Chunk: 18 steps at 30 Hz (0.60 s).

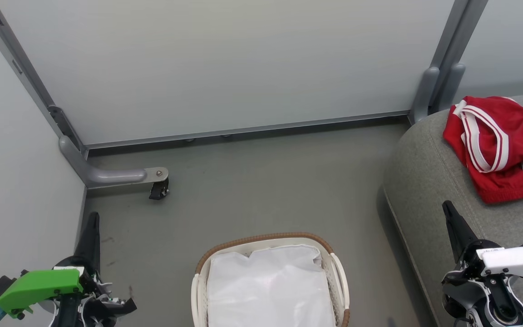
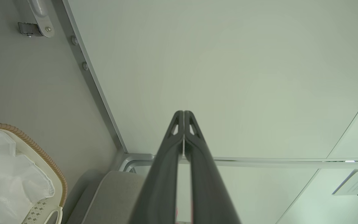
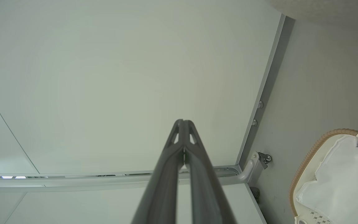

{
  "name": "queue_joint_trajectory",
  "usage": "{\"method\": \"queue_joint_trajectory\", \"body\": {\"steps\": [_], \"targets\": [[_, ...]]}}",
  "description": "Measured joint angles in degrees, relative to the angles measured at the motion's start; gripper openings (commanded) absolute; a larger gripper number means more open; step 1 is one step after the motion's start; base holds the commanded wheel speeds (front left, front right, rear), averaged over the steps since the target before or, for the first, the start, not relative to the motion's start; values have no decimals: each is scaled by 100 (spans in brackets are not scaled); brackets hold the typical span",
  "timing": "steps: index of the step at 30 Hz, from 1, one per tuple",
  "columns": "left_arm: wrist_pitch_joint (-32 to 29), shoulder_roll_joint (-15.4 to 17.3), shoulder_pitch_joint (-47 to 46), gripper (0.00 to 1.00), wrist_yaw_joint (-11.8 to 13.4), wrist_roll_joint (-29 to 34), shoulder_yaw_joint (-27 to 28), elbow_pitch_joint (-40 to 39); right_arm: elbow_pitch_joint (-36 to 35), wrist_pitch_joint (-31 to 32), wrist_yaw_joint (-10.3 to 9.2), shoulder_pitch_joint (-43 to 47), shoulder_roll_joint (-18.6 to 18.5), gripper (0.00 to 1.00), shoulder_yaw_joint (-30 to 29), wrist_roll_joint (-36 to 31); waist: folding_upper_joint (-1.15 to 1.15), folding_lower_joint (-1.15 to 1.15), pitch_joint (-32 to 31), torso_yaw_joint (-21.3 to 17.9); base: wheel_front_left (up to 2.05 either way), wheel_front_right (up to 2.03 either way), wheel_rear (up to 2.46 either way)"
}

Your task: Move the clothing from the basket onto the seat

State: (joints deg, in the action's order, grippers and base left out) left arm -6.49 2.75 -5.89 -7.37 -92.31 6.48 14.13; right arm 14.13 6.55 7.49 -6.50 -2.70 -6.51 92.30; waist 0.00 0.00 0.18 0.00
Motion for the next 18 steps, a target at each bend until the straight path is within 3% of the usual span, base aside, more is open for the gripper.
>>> {"method": "queue_joint_trajectory", "body": {"steps": [18], "targets": [[-1, 0, -3, 0, -1, 0, 3, -5, -3, 0, 0, 0, 0, 0, -2, 1, 0, 0, 0, 0, 0, 0, 0]]}}
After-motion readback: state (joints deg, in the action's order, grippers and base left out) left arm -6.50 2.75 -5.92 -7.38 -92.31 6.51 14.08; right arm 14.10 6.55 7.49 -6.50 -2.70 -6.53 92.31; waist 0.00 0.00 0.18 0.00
